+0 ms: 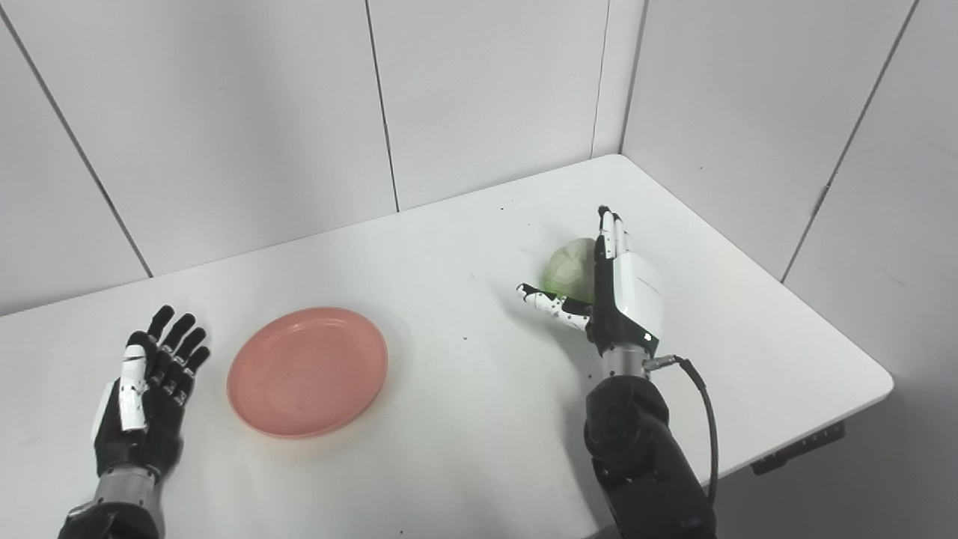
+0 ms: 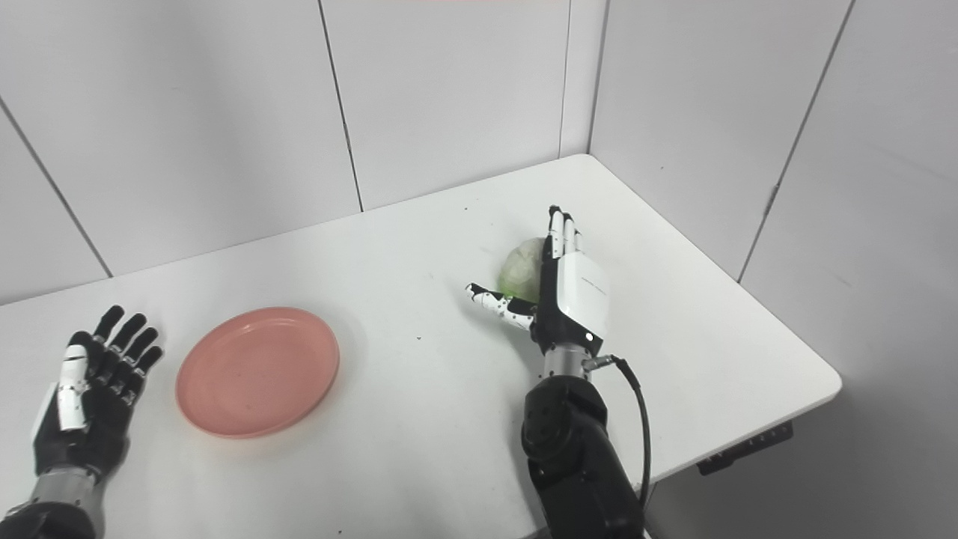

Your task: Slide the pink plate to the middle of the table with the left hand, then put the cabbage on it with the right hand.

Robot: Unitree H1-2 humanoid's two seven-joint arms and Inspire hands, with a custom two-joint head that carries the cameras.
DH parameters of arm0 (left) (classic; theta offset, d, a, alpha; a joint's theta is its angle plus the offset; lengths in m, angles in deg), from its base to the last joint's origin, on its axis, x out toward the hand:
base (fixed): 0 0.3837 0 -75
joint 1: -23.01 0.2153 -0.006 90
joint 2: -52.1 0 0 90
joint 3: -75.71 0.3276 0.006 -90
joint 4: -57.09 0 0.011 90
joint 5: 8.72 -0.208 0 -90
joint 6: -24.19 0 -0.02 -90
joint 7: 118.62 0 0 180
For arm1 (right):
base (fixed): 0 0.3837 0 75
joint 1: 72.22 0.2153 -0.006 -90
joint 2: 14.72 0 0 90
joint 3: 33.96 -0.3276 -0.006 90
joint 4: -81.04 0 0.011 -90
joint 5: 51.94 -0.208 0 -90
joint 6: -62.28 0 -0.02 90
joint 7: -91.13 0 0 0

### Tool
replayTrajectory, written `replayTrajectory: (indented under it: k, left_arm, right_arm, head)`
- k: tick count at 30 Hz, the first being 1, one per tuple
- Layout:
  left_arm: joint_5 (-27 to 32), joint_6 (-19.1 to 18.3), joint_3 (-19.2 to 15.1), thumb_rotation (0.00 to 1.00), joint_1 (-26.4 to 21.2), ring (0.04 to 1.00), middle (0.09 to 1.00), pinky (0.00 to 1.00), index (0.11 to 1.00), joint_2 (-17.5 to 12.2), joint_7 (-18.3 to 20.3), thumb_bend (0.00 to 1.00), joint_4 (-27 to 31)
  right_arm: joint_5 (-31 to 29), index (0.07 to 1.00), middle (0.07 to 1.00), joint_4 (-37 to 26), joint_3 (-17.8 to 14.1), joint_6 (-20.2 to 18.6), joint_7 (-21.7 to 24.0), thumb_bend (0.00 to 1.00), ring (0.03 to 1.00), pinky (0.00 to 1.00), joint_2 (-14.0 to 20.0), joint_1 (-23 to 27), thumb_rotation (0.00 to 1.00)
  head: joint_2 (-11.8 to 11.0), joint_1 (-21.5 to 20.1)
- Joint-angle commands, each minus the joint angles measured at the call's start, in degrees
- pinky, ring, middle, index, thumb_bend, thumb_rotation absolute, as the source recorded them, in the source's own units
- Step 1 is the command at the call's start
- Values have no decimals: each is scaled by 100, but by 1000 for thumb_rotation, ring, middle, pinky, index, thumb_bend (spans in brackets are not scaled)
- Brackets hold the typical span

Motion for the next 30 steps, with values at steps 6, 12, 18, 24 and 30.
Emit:
replayTrajectory:
  k: [6,12,18,24,30]
  left_arm:
    - [-16,-309,-27,1000,373,911,907,926,905,-129,13,395,-153]
    - [14,-417,-54,1000,361,911,908,927,909,-164,-10,394,-118]
    - [63,-478,-65,1000,360,917,916,935,919,-227,33,396,-112]
    - [126,-524,-76,1000,333,923,924,942,924,-289,105,403,-171]
    - [137,-572,-62,1000,361,928,932,944,928,-320,138,402,-81]
  right_arm:
    - [-91,1000,1000,123,58,-54,-293,1000,979,809,48,358,491]
    - [-122,1000,1000,219,61,-160,-404,1000,964,733,77,484,506]
    - [-132,1000,1000,244,55,-199,-506,1000,970,760,147,550,516]
    - [-180,1000,1000,330,52,-203,-581,1000,944,696,224,627,513]
    - [-175,1000,1000,537,132,-360,-564,1000,935,706,274,783,513]
  head:
    - [50,-63]
    - [91,-112]
    - [139,-160]
    - [175,-178]
    - [209,-173]
